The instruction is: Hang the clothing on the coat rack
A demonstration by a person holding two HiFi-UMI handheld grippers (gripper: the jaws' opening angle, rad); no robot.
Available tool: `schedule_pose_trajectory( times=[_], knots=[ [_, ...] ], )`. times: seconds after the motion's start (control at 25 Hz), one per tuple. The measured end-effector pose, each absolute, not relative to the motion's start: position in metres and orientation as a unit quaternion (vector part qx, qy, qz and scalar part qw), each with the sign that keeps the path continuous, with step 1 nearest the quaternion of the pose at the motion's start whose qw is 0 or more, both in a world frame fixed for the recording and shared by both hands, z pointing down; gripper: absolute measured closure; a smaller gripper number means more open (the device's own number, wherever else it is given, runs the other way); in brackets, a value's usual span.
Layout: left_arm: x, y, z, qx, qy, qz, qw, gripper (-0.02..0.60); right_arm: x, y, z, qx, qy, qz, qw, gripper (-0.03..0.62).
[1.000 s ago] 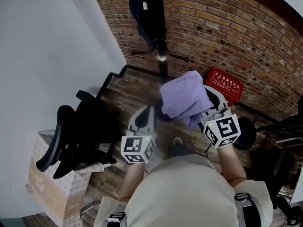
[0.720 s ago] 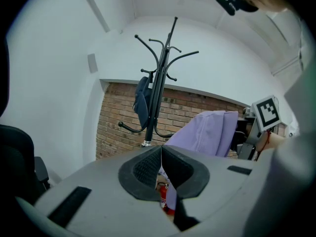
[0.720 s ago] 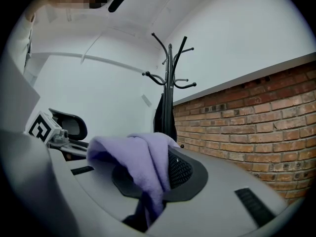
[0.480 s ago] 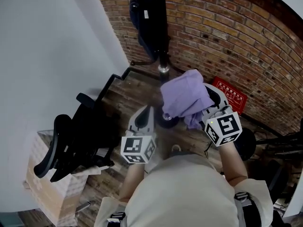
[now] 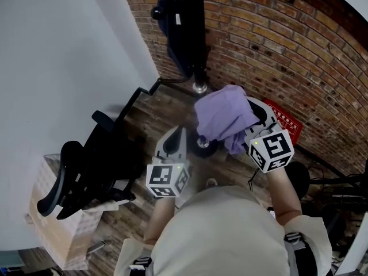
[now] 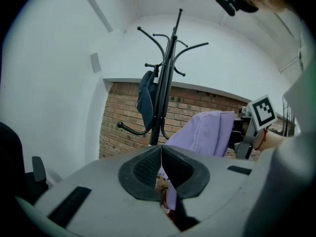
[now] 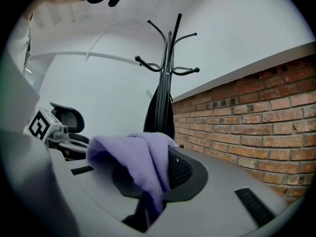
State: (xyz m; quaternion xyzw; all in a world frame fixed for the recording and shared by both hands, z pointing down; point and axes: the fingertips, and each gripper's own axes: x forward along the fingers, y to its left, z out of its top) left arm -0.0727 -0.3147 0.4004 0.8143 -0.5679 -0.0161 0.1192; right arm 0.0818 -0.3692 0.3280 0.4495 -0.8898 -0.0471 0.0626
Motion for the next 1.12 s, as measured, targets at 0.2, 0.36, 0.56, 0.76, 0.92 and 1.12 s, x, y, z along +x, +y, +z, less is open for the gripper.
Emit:
schedule_pose_trajectory(
  times=[0.2,0.36,0.56,0.76,0.92,1.12],
  knots=[
    [-0.073,-0.322,0.404,0.808,-0.577,-0.016,0.119,0.577,0.081,-0.382,0.335,0.436,-0.896,-0.045,0.073,0.563],
    [-0.074,-0.329,0.404,0.804,-0.583,-0.018,0.116,0.577,0.085,-0.392,0.338,0.433,-0.897,-0.044,0.08,0.563],
    [-0.07,-0.336,0.404,0.803,-0.585,-0.016,0.114,0.577,0.088,-0.401,0.33,0.425,-0.899,-0.059,0.087,0.563],
    [-0.066,-0.342,0.403,0.804,-0.584,-0.017,0.112,0.577,0.091,-0.411,0.311,0.421,-0.899,-0.083,0.086,0.563],
    [-0.064,-0.343,0.405,0.803,-0.585,-0.016,0.114,0.577,0.091,-0.418,0.3,0.412,-0.901,-0.099,0.091,0.563],
    [-0.065,-0.346,0.407,0.8,-0.588,-0.016,0.116,0.577,0.089,-0.426,0.291,0.399,-0.903,-0.119,0.106,0.563]
  ],
)
